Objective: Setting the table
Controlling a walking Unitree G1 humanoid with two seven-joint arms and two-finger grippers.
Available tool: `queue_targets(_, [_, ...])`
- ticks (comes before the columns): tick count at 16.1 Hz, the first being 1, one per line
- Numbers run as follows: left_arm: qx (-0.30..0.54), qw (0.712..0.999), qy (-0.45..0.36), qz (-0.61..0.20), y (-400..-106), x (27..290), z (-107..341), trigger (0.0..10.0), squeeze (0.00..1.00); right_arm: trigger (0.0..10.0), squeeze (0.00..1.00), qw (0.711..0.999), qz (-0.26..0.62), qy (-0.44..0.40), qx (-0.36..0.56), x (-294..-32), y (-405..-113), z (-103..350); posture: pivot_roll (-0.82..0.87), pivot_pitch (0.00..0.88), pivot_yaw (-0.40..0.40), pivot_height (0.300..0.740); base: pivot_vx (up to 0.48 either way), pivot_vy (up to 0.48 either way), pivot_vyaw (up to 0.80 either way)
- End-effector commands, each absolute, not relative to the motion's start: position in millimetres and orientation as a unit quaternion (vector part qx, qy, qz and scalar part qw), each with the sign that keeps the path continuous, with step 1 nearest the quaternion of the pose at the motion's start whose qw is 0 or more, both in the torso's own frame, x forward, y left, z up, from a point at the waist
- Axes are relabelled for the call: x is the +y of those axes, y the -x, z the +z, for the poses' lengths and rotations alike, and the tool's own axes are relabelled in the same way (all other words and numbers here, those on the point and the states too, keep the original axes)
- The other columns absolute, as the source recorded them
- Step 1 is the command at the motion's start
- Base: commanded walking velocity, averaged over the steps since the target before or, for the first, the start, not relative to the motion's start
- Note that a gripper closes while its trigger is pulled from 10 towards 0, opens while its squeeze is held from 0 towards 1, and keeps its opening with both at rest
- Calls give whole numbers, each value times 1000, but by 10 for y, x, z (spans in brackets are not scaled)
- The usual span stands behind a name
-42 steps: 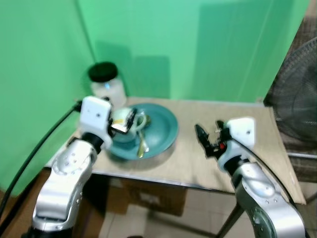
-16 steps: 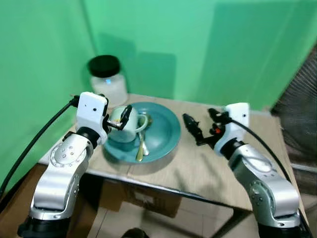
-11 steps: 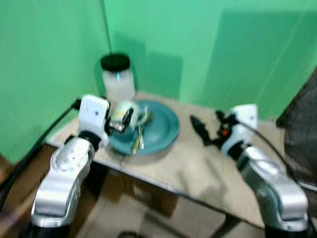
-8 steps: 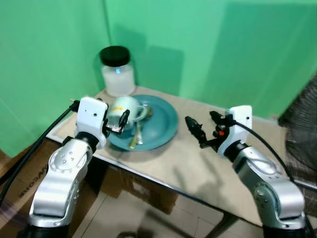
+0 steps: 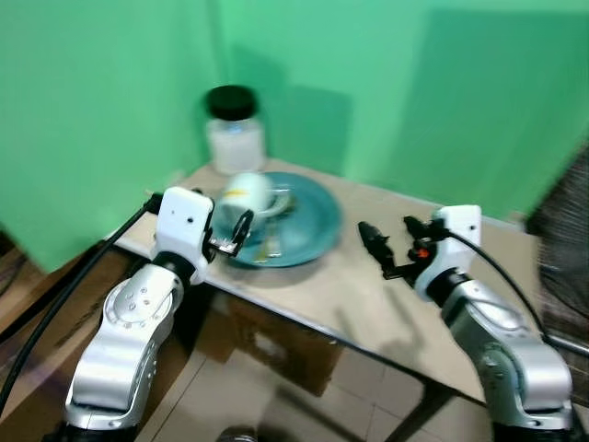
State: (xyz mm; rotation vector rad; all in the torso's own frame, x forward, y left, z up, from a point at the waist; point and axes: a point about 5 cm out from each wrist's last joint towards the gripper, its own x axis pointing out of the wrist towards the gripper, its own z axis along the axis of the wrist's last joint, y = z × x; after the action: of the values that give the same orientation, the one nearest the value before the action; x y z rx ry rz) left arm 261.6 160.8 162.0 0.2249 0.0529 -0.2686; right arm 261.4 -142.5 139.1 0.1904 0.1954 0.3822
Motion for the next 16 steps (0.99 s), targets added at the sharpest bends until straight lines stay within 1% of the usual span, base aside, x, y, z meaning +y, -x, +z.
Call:
queue_targets(1, [11, 984, -120, -131, -2622, 1600, 1675, 10000, 110, 10000, 1000, 973, 187, -96, 93, -1434, -2613, 1402, 118, 0, -8, 740, 0, 0, 0])
queue_targets(2, [19, 984, -124, -127, -2622, 1603, 1649, 10000, 55, 10000, 1000, 973, 188, -97, 94, -1416, -2599, 1397, 119, 0, -5, 740, 0, 0, 0])
queue_targets(5, [17, 984, -135, -119, -2631, 1624, 1658, 10000, 63, 10000, 1000, 974, 189, -89, 90, -1377, -2608, 1411, 120, 0, -3, 740, 0, 0, 0])
queue_targets(8, [19, 984, -136, -115, -2630, 1641, 1659, 10000, 71, 10000, 1000, 973, 193, -90, 87, -1347, -2618, 1413, 122, 0, 2, 740, 0, -480, 800])
queue_targets(9, [19, 984, -136, -115, -2625, 1641, 1657, 10000, 67, 10000, 1000, 973, 193, -90, 87, -1344, -2617, 1411, 122, 0, 2, 740, 0, -480, 0])
queue_targets(10, [27, 986, -122, -111, -2615, 1651, 1640, 10000, 51, 10000, 1000, 974, 196, -75, 90, -1323, -2625, 1402, 124, 0, 3, 740, 0, 0, 0])
queue_targets(12, [30, 986, -125, -110, -2614, 1661, 1636, 10000, 51, 10000, 1000, 975, 196, -59, 90, -1295, -2631, 1398, 126, 0, 2, 740, 0, 0, 0])
queue_targets(13, [34, 984, -134, -114, -2609, 1666, 1613, 10000, 67, 10000, 1000, 978, 185, -41, 91, -1270, -2633, 1385, 128, 0, 0, 740, 0, 0, 0])
queue_targets(16, [35, 983, -132, -125, -2600, 1653, 1598, 10000, 78, 10000, 1000, 983, 148, -38, 98, -1312, -2662, 1342, 128, 0, 1, 740, 0, 0, 0])
